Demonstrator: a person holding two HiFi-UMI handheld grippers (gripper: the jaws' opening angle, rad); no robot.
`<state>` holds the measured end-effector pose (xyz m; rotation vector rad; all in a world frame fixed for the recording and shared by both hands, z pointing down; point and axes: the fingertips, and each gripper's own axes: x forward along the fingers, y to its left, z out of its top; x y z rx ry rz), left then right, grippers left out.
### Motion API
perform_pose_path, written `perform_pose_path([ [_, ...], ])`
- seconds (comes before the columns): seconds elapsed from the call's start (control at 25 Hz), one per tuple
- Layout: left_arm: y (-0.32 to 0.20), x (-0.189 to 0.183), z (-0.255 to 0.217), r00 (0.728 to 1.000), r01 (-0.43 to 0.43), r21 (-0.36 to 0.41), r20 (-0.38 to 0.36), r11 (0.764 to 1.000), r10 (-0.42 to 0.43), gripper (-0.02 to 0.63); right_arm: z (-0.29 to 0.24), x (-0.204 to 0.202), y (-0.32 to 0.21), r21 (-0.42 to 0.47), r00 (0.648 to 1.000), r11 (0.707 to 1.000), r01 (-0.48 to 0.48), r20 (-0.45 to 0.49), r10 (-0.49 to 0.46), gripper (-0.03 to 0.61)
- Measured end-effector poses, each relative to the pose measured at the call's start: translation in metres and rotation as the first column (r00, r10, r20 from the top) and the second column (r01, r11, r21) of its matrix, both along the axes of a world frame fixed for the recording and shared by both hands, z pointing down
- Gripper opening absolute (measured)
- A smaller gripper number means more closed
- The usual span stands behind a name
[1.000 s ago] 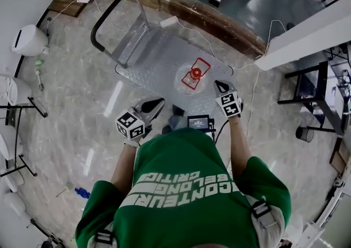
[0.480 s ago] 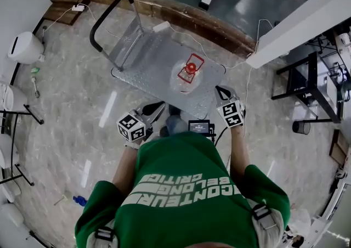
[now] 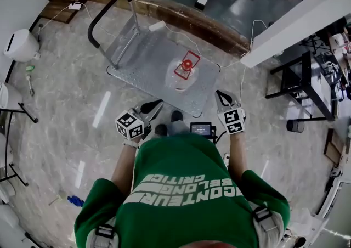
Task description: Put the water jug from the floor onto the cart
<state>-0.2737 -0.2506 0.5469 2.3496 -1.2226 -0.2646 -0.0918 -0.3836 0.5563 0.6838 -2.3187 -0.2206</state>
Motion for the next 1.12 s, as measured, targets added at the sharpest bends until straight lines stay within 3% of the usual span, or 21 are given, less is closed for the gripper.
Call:
perform_pose_path([
  [0.4, -0.015, 0.032, 0.003, 0.997, -0.075, -0.012, 0.009, 0.997, 0.075, 0.008, -0.002, 0.039, 0.006, 0.005, 0.997, 0.998, -0.068, 0.025, 0.067, -0.008],
  [0.88, -0.041, 0.131, -0.011, 0.977, -0.207, -0.006, 0.048, 0.978, 0.207, 0.008, -0.001, 0.14, 0.007, -0.032, 0.979, 0.984, -0.176, 0.102, 0.178, -0.008],
  [1.12, -0.048, 0.168, -0.015, 0.97, -0.235, -0.015, 0.064, 0.972, 0.236, 0.008, 0.005, 0.17, 0.008, -0.071, 0.976, 0.983, -0.169, 0.125, 0.177, -0.008],
])
